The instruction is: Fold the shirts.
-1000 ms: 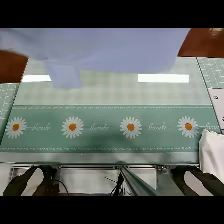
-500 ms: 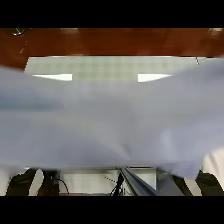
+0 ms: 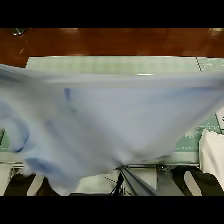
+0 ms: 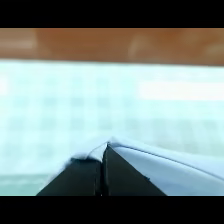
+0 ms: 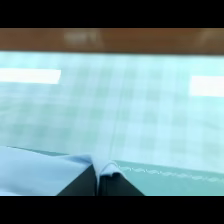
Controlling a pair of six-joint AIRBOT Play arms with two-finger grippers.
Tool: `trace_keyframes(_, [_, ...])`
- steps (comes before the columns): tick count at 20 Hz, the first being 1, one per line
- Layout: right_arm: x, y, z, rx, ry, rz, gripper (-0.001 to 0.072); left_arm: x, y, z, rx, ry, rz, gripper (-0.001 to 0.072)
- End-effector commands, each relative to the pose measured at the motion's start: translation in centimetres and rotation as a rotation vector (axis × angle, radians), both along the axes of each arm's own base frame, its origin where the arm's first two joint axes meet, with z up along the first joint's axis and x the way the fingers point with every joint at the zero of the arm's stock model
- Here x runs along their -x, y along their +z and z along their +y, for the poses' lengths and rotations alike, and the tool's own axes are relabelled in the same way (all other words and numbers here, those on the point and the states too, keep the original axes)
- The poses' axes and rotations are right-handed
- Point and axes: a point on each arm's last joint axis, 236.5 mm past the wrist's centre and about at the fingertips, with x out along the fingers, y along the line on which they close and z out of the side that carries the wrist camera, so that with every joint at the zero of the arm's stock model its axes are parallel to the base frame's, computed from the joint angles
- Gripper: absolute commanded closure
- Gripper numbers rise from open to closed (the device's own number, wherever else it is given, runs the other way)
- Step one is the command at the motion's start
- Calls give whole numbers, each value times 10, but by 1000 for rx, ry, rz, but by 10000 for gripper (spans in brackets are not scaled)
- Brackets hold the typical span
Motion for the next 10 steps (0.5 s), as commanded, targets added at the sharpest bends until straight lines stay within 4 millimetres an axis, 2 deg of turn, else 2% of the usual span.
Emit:
trace_keyframes(1, [-70, -88, -10, -92, -24, 115, 682, -62, -95, 0, 139, 19, 157, 688])
trace_keyframes(3, [-116, -131, -14, -133, -15, 177, 682, -104, -130, 5, 180, 41, 205, 688])
trace_keyframes(6, [-193, -181, -27, -225, -65, 187, 682, -165, -175, 1, 228, 62, 246, 688])
trace_keyframes(8, [-235, -209, -31, -284, -83, 223, 682, -200, -196, -3, 259, 69, 266, 688])
trace_keyframes(10, [-271, -229, -34, -325, -82, 254, 682, -226, -211, -9, 313, 64, 297, 688])
